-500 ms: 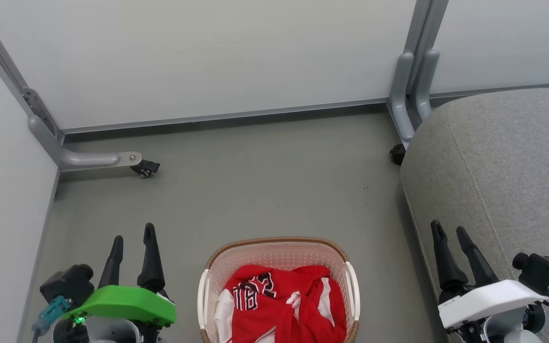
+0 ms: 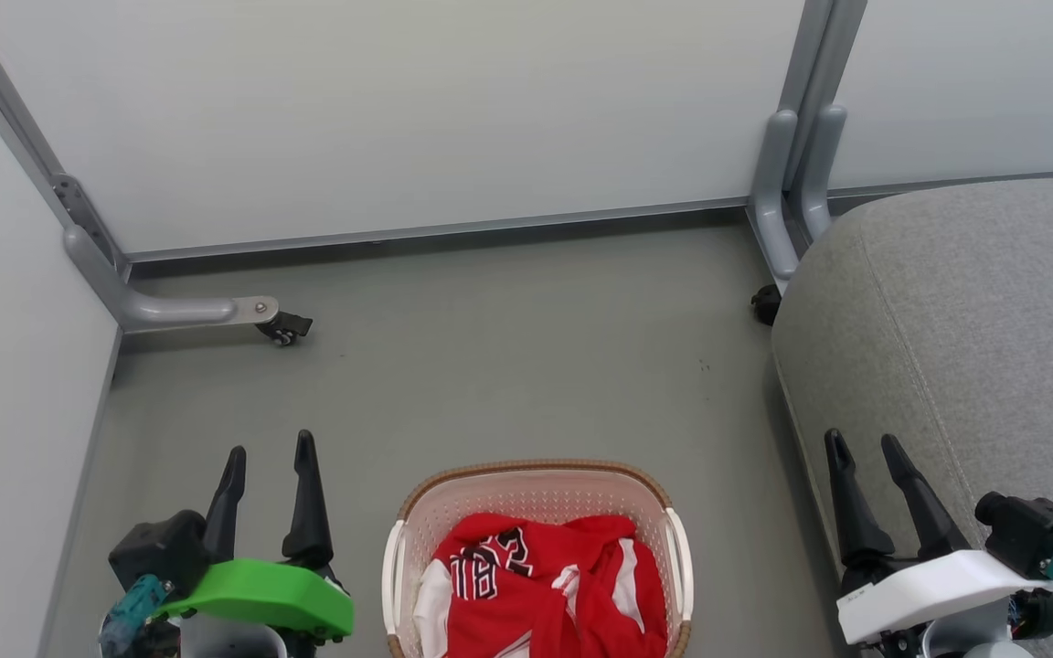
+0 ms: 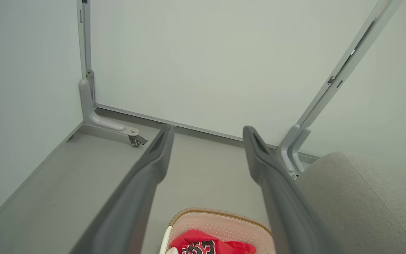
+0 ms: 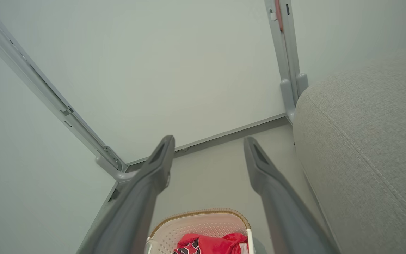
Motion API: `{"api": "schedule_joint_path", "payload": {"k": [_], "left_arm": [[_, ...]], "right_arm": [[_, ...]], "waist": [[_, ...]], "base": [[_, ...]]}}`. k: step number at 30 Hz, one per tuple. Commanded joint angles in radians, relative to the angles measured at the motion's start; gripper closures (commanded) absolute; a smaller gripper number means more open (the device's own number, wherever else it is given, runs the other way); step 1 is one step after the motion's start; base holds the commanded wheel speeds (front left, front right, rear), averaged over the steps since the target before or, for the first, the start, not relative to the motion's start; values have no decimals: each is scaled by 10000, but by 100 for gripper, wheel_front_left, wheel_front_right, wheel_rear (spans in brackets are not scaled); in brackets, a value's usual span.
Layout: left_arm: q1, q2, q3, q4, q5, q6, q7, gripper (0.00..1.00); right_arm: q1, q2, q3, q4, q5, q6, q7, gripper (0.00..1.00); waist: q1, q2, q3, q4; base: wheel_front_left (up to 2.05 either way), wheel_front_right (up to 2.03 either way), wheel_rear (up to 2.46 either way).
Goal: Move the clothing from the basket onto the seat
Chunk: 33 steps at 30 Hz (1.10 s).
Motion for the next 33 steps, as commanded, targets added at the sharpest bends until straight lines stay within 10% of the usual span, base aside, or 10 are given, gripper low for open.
{"api": "schedule_joint_path", "payload": {"k": [1,33], "left_arm": [[67,43,-23,-56,338,-56,-102,0],[330,-124,-77,-238,3261,-224,-790,0]], "right_arm": [[108,-65,15,-150,-308,3,-107,0],[525,-90,188,-590,-2706,2,-805,0]], "waist": [[0,0,-10,10],[-1,0,-153,288]], "base": [[0,0,0],[0,0,0]]}}
